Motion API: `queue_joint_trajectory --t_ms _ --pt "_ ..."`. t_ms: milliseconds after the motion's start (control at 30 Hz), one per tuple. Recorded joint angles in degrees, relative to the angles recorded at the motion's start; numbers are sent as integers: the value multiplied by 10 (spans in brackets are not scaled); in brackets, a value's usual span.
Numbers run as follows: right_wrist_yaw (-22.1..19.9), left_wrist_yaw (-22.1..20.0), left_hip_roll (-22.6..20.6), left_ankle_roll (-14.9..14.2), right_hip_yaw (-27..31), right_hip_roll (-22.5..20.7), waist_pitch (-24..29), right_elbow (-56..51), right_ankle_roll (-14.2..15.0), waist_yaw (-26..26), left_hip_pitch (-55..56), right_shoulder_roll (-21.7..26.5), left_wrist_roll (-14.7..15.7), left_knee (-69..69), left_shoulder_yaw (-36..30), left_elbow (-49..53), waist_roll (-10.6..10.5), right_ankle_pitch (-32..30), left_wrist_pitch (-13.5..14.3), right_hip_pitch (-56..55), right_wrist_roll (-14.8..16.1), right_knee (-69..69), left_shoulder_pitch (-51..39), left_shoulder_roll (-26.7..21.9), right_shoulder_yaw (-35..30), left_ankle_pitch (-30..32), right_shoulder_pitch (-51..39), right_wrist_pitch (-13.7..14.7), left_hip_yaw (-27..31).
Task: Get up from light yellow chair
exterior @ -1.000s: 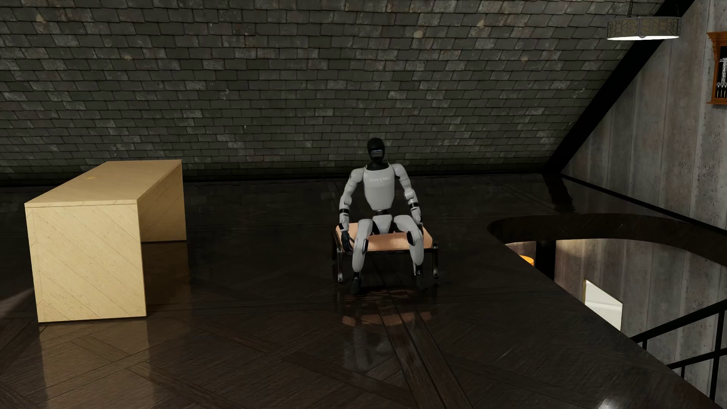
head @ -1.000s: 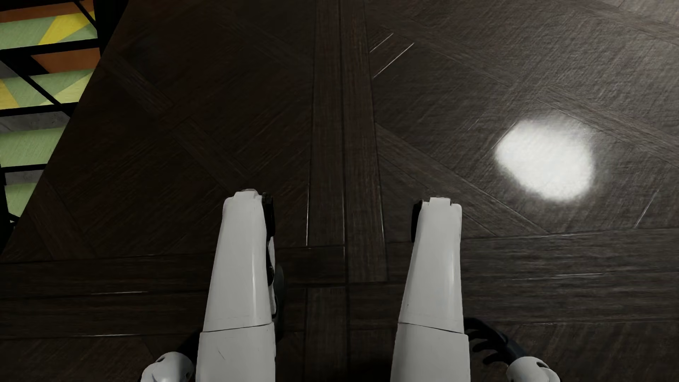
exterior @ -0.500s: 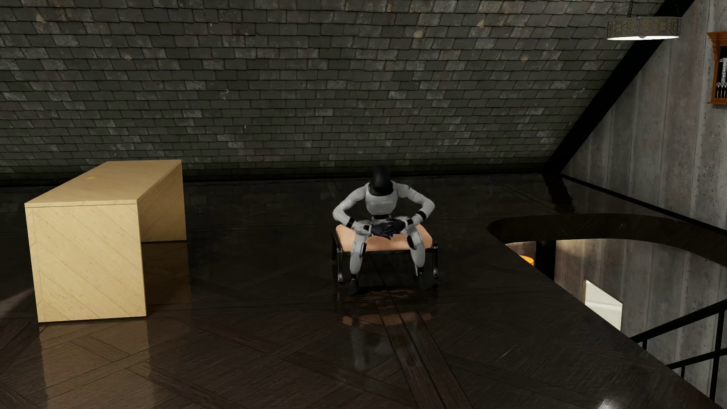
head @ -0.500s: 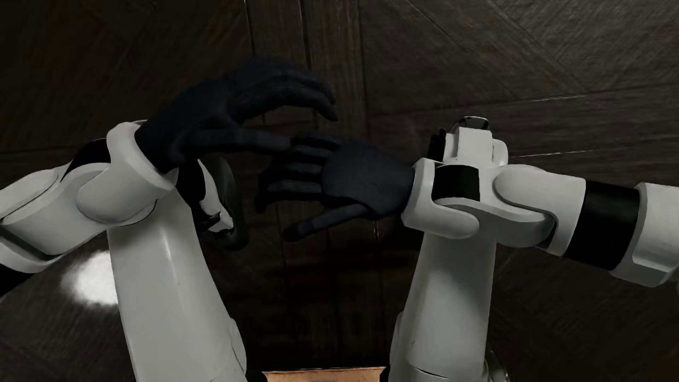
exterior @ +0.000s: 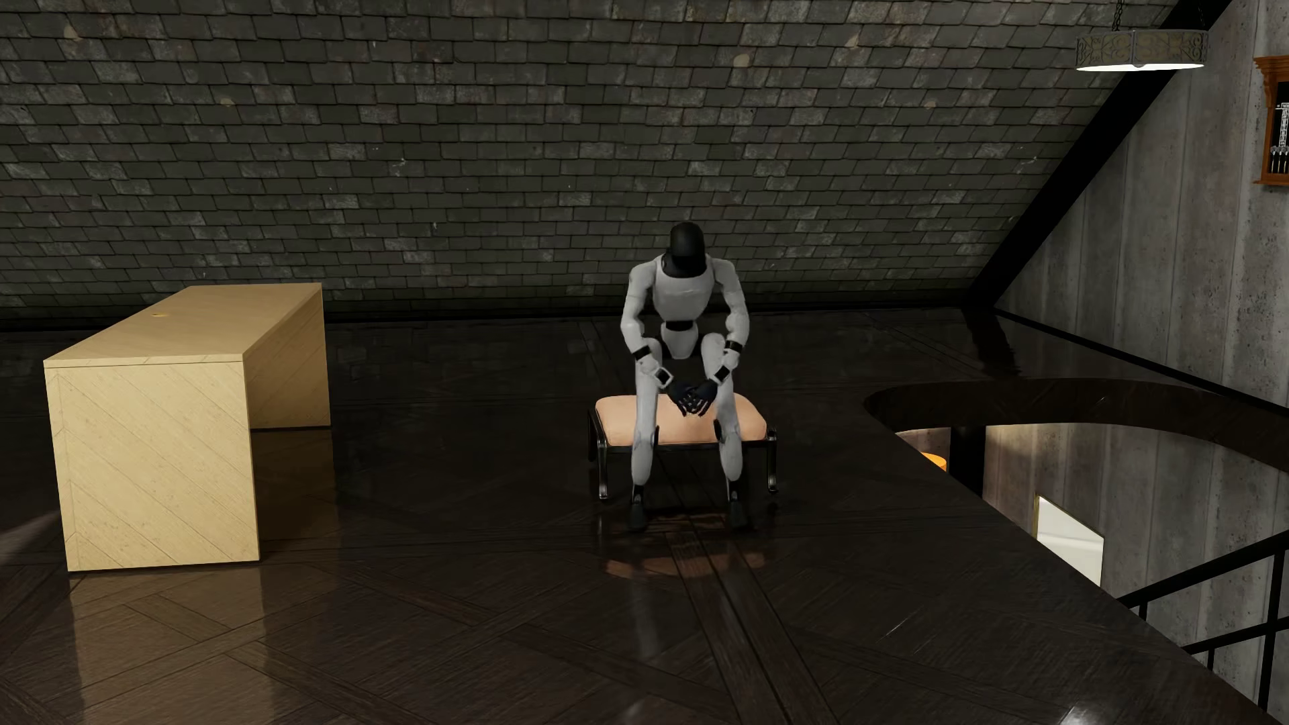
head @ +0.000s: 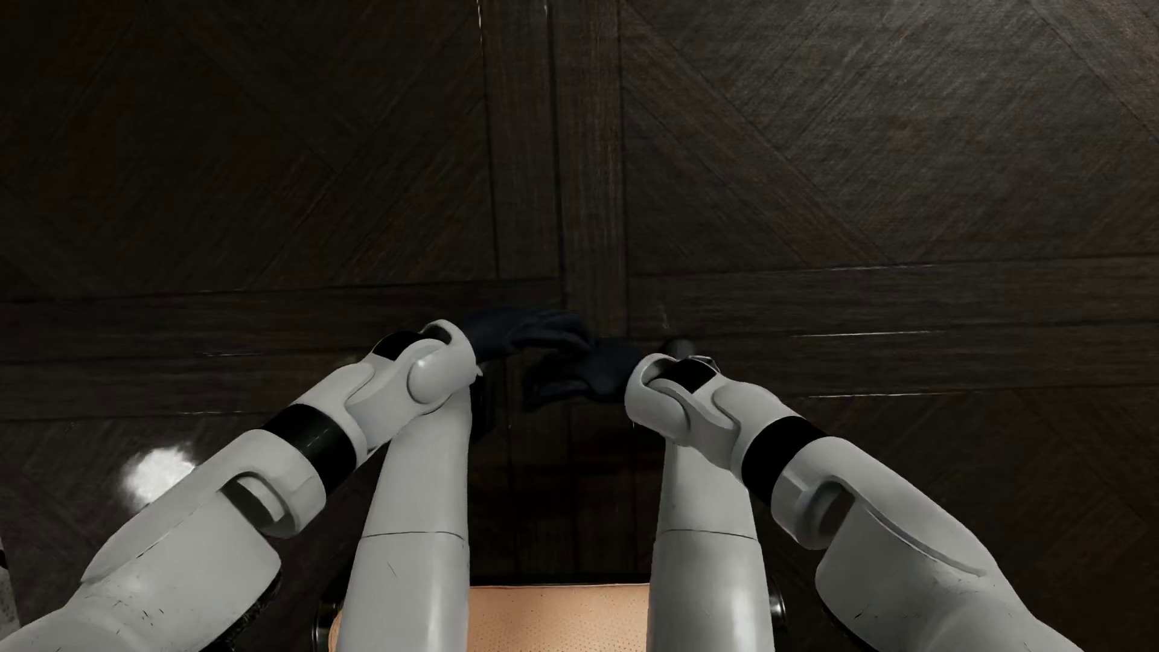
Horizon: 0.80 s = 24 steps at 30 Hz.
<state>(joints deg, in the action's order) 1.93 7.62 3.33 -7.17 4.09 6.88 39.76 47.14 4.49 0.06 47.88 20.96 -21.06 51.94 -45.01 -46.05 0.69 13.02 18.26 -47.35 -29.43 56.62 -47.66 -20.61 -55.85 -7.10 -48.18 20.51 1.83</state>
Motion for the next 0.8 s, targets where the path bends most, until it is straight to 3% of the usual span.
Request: queue_joint_trajectory --t_ms 33,67,133,200,267,400,500,600,667,800 --pt "49 31 -2 0 -11 0 -25 36 -2 0 -53 -27 -20 -58 7 -58 -4 -14 -15 51 -7 -53 20 38 18 18 28 -11 -9" --pt "74 53 -9 2 -23 2 -52 68 -6 -2 -110 -46 -28 -118 13 -92 -7 -26 -37 106 17 -106 45 66 46 36 62 -44 -16" --pt "82 76 -23 16 -46 -8 -108 92 -22 -7 -229 -61 -7 -240 46 -115 -13 -47 -71 214 79 -209 116 86 105 67 142 -101 -27" --pt "92 68 -31 27 -66 -26 -171 65 -38 -7 -334 -44 44 -343 93 -119 -16 -63 -92 311 121 -301 197 79 154 89 219 -104 -35" --pt "92 47 -34 33 -80 -37 -236 21 -45 -7 -419 -16 94 -427 141 -116 -17 -72 -105 387 138 -371 275 61 195 104 289 -102 -47" --pt "73 13 -35 22 -114 -42 -313 20 -45 -14 -538 13 117 -493 223 -140 -20 -70 -90 512 161 -457 380 45 304 92 397 -91 -69" --pt "19 9 -39 14 -132 -39 -345 133 -45 -20 -597 -2 116 -517 247 -218 -26 -56 -104 572 189 -478 409 53 352 84 435 -130 -81" --pt "31 13 -36 8 -135 -32 -364 215 -35 -22 -616 -3 105 -519 268 -265 -30 -43 -112 586 168 -473 428 62 358 71 451 -144 -83" --pt "55 16 -37 8 -138 -32 -366 224 -35 -22 -619 3 108 -519 277 -268 -31 -42 -113 589 143 -474 440 63 358 70 465 -138 -87" --pt "78 30 -36 9 -135 -33 -369 185 -36 -23 -617 17 107 -519 271 -236 -32 -43 -103 586 147 -474 449 67 370 68 487 -123 -87"
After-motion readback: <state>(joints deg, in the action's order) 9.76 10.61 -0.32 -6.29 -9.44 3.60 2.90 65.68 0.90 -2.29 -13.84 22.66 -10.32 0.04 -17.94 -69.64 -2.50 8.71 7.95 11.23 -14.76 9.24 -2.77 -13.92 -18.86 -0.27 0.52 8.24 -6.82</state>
